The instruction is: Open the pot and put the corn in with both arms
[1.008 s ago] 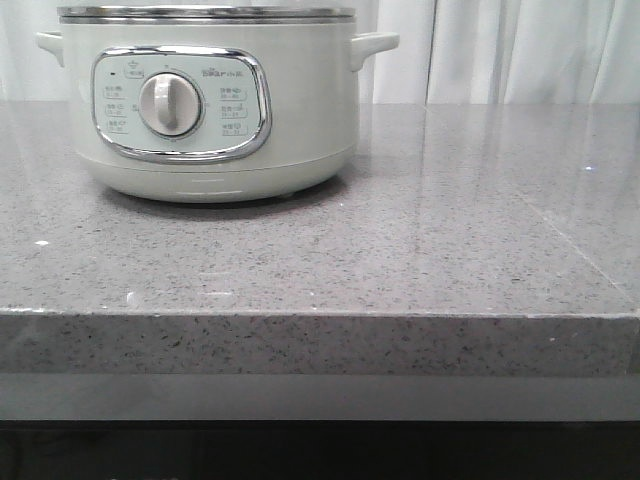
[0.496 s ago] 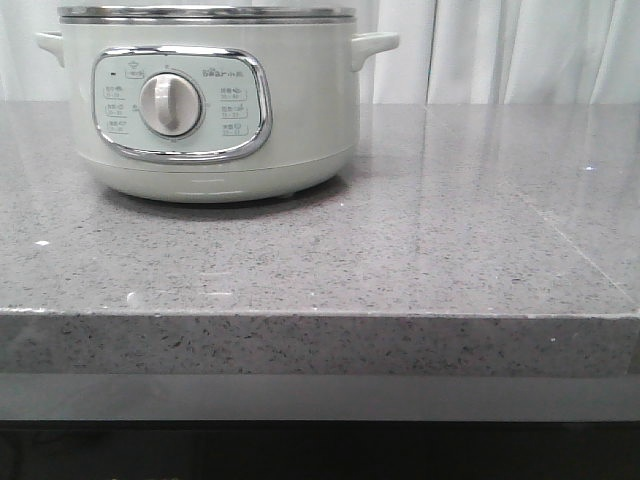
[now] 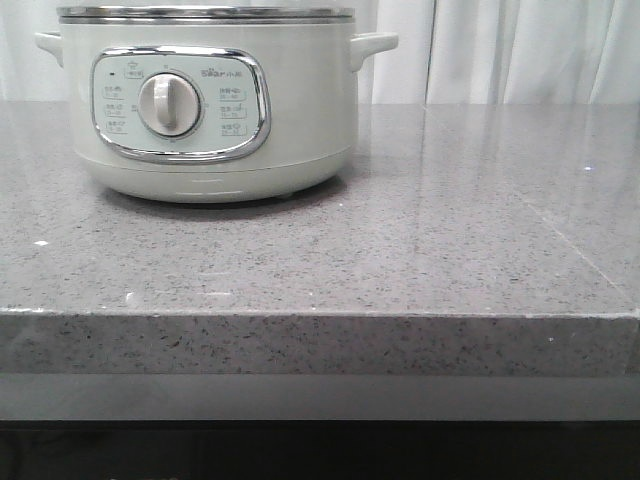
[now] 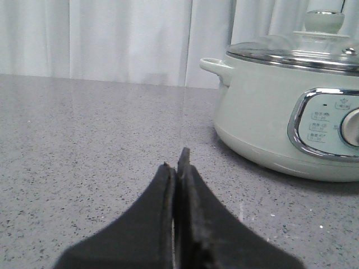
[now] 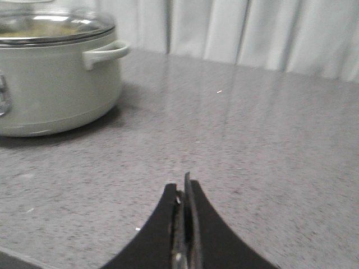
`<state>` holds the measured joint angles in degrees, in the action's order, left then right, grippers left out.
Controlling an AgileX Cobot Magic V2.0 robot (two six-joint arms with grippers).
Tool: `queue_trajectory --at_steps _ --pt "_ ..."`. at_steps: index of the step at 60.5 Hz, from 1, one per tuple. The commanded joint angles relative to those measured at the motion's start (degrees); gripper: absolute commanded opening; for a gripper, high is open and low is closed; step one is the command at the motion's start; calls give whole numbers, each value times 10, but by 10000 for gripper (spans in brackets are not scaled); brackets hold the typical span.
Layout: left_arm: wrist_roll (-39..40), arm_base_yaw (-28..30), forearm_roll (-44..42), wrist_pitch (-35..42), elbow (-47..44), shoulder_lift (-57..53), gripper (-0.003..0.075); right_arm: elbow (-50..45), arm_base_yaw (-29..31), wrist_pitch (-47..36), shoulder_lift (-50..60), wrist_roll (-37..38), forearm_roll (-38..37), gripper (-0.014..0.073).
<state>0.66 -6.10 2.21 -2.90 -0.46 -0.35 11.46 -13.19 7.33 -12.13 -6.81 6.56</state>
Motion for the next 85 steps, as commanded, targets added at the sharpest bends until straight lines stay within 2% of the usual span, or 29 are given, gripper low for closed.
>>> queue_trajectory --at_steps 1,13,20,44,85 --pt "3 1 4 47 -6 -8 -20 -41 22 -94 43 -1 3 -68" --pt "3 1 4 47 -6 -8 -20 -125 45 -127 132 -1 3 -68" --pt "3 1 4 47 -6 -8 -20 -124 44 -98 139 -1 3 -68" --pt "3 1 4 47 -6 -8 -20 -124 44 -99 139 0 3 -68" --pt "3 1 4 47 -6 -8 -20 -124 45 -166 139 79 -28 -68"
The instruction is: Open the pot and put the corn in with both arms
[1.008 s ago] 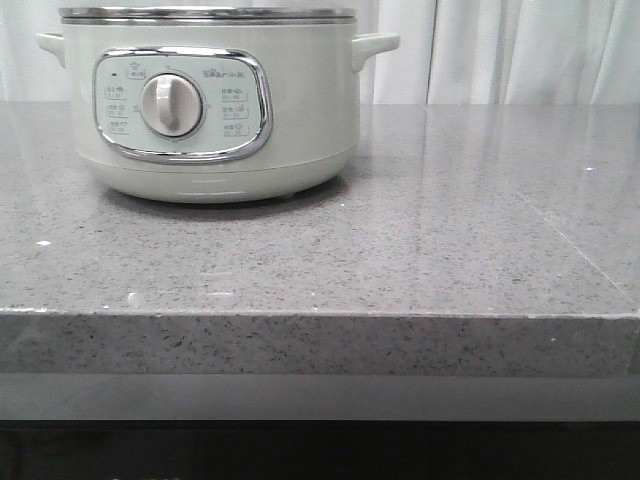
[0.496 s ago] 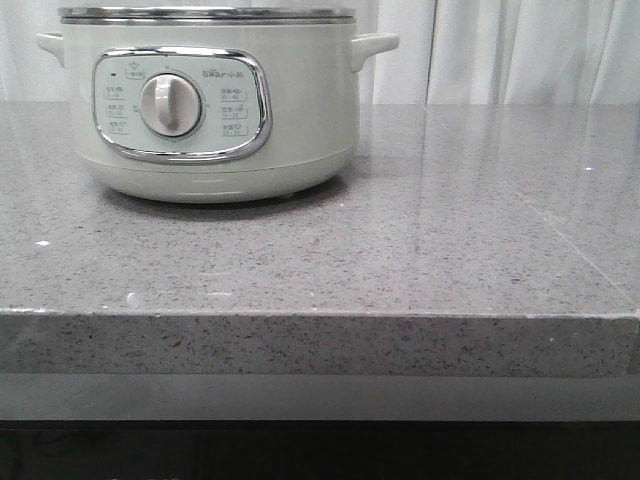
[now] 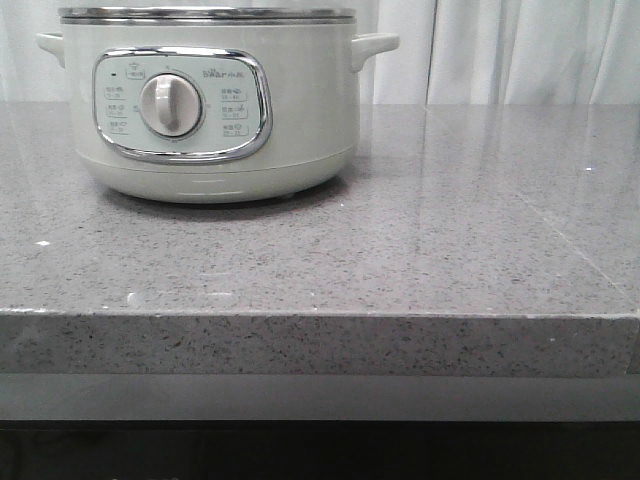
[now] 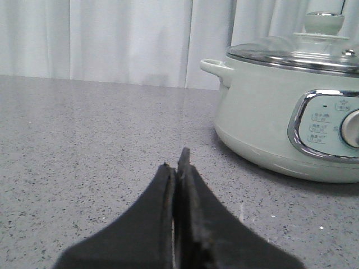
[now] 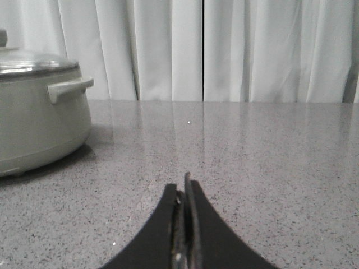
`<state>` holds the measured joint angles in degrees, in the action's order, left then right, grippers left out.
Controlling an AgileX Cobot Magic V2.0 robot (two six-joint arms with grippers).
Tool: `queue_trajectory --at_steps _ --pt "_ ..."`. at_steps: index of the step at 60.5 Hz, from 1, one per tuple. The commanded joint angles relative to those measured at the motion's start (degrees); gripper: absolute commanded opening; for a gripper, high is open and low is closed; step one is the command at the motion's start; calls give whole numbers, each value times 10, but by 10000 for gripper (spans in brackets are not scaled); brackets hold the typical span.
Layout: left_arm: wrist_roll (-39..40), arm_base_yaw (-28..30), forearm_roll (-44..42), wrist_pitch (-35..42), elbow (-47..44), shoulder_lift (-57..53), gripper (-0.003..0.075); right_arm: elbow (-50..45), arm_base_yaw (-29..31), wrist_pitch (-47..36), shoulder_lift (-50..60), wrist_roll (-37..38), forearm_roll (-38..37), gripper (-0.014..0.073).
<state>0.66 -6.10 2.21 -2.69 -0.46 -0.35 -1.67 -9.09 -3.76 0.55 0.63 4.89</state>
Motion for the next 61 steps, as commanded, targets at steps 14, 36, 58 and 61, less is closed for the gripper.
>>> queue_trajectory --at_steps 14,36,58,61 --pt "3 1 4 45 -6 -8 -20 7 47 -53 13 5 -13 -68" --pt "3 1 4 45 -6 -8 -20 7 49 -6 13 5 -20 -68" --pt "3 1 4 45 -6 -8 -20 7 80 18 13 5 -22 -68" --pt "3 1 4 45 -6 -8 -20 7 80 22 13 5 -22 -68"
